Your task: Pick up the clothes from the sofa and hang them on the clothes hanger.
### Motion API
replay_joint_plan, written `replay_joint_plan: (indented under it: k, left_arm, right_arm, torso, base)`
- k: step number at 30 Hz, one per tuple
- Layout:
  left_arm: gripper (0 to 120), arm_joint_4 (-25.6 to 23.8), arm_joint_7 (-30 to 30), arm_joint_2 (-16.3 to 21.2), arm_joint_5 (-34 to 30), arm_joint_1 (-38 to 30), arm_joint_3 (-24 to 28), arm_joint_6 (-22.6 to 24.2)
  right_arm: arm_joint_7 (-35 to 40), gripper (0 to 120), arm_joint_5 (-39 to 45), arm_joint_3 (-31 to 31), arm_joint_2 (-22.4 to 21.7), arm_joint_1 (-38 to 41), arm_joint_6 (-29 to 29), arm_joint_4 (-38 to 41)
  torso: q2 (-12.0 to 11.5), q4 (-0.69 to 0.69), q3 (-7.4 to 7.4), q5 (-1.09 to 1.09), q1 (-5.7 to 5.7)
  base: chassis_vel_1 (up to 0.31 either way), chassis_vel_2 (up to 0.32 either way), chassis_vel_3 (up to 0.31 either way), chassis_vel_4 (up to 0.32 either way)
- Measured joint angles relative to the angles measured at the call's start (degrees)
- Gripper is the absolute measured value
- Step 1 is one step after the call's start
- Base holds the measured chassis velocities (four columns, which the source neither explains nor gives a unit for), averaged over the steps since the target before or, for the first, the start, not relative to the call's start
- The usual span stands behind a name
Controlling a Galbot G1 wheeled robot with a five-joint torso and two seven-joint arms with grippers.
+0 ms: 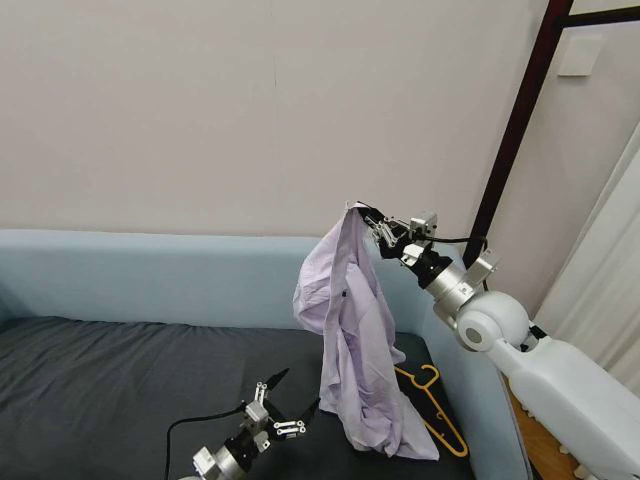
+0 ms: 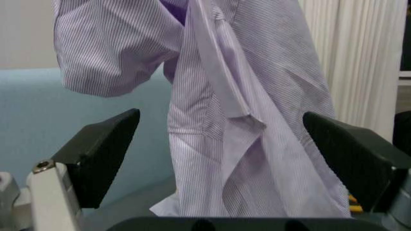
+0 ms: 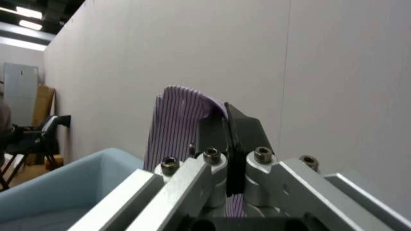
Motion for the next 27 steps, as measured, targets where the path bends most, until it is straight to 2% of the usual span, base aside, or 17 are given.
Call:
replay_joint_plan:
  k: [6,9,13,16,18,20,21,24,27]
  left_arm:
    - [100,4.5,-2.3,-2.3,1.9,-3.3,1.5,-0.5]
    - [100,8.5,-4.3,-4.3,4.2,-5.8,2.4,-1.6]
    - [98,10.7,-6.0,-5.7,5.0,-7.6,2.9,-2.6]
    - [86,11.9,-6.6,-7.1,5.1,-8.7,3.6,-3.1]
    - [83,12.2,-6.6,-7.4,5.1,-8.8,3.7,-3.2]
    - [72,12.8,-6.5,-8.2,5.5,-9.0,4.1,-3.6]
    - [72,12.8,-6.5,-8.2,5.5,-9.0,4.1,-3.6]
    - [57,13.2,-6.2,-8.9,6.1,-8.9,4.2,-4.0]
    - [49,13.3,-5.7,-9.0,6.7,-8.7,4.1,-4.2]
  right_arm:
    - [0.0,0,0.3,0.5,0.5,0.1,-0.1,-0.1]
    - [0.1,0,0.6,1.0,0.5,0.0,-0.2,-0.1]
    - [0.1,0,0.6,1.4,0.5,-0.5,-0.2,0.1]
    - [0.1,0,0.7,1.7,0.6,-0.7,-0.2,0.5]
    - [0.1,0,0.7,1.8,0.6,-0.8,-0.2,0.5]
    - [0.1,0,0.8,2.0,0.5,-1.0,-0.3,0.6]
    - [0.1,0,0.8,2.0,0.5,-1.0,-0.3,0.6]
    - [0.0,0,0.8,2.3,0.3,-1.5,-0.3,0.9]
    - [0.0,0,0.8,2.4,0.1,-1.7,-0.3,1.0]
  torso:
    - [0.0,0.00,0.00,0.00,0.00]
    - [0.0,0.00,0.00,0.00,0.00]
    - [0.0,0.00,0.00,0.01,0.00]
    - [0.0,0.00,0.00,0.00,0.00]
    - [0.0,-0.01,-0.01,0.01,0.00]
    - [0.0,0.00,0.00,0.00,0.00]
    - [0.0,0.00,0.00,0.00,0.00]
    - [0.0,0.00,-0.01,0.00,0.00]
    - [0.0,0.00,-0.01,0.00,0.00]
  base:
    - [0.000,0.000,0.000,0.000]
    - [0.000,0.000,0.000,0.000]
    - [0.000,0.000,0.000,0.000]
    - [0.000,0.000,0.000,0.000]
    - [0.000,0.000,0.000,0.000]
    - [0.000,0.000,0.000,0.000]
    - [0.000,0.000,0.000,0.000]
    - [0.000,0.000,0.000,0.000]
    - [0.000,0.000,0.000,0.000]
